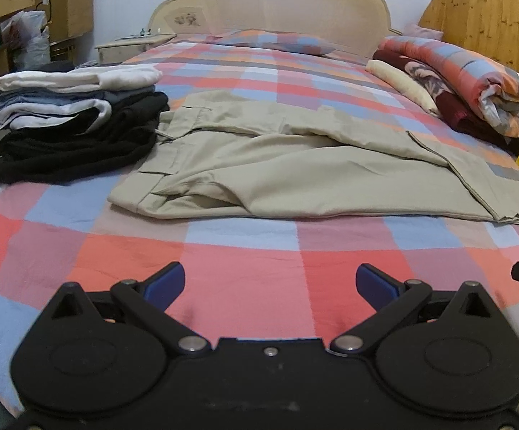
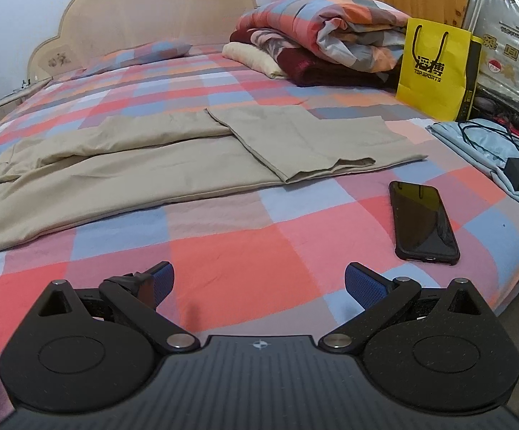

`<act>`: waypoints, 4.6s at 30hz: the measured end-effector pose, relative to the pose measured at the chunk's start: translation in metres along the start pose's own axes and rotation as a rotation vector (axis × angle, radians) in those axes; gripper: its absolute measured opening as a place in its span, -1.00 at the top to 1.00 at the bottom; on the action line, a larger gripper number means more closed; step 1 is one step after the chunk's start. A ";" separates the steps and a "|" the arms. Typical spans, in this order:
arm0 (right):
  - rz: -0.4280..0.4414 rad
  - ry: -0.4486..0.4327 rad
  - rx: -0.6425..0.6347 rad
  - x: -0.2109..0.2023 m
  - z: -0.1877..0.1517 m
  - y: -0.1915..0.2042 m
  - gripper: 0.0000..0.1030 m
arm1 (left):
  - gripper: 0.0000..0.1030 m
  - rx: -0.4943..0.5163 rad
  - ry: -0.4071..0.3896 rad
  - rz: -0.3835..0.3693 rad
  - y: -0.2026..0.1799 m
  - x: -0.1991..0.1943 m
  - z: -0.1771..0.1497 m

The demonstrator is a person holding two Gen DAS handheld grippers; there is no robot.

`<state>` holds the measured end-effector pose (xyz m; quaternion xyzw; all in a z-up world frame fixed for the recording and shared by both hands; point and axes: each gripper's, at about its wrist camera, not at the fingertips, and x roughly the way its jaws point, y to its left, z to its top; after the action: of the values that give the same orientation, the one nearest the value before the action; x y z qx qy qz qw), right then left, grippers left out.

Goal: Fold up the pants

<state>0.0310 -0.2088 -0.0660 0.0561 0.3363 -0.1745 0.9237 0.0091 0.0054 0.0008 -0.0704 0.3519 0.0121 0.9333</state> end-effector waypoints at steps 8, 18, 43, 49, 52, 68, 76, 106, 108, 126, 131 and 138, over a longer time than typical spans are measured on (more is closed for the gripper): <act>0.004 -0.016 -0.002 0.001 0.001 0.004 -1.00 | -1.00 0.031 -0.005 -0.020 -0.007 0.002 -0.003; 0.023 -0.015 -0.019 0.013 0.005 0.014 -1.00 | -1.00 -0.001 0.001 -0.028 0.005 0.012 -0.001; 0.528 0.070 0.287 0.120 0.036 0.038 -1.00 | -1.00 -0.495 -0.032 -0.028 0.155 0.110 0.041; 0.498 0.048 0.337 0.143 0.047 0.048 -0.82 | -0.79 -0.499 -0.044 0.026 0.146 0.127 0.051; 0.499 0.102 0.394 0.154 0.048 0.043 0.79 | 0.78 -0.481 -0.081 0.096 0.140 0.126 0.057; 0.671 0.118 0.221 -0.034 -0.030 0.011 0.93 | 0.86 -0.498 -0.276 0.071 0.197 -0.069 -0.037; 0.652 0.197 0.211 -0.015 -0.059 0.024 0.44 | 0.37 -0.466 -0.102 0.125 0.212 -0.026 -0.064; 0.039 -0.108 0.429 0.081 0.030 -0.209 0.99 | -0.65 -0.221 -0.043 0.031 0.121 -0.004 -0.013; -0.015 -0.138 0.411 0.066 0.028 -0.215 1.00 | -0.66 -0.201 -0.049 0.038 0.117 -0.003 -0.011; 0.214 -0.169 -0.132 -0.006 0.007 -0.096 -0.81 | -0.89 -0.013 -0.089 0.038 0.109 0.011 0.044; 0.226 -0.082 -0.329 0.019 -0.003 -0.053 -0.82 | -0.92 0.009 -0.088 0.064 0.120 0.037 0.081; 0.187 -0.002 -0.411 0.031 0.000 -0.044 -0.86 | -0.92 -0.003 -0.046 0.091 0.136 0.089 0.114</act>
<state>0.0367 -0.2586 -0.0852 -0.1027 0.3572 -0.0160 0.9282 0.1409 0.1539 0.0106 -0.0555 0.3331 0.0565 0.9396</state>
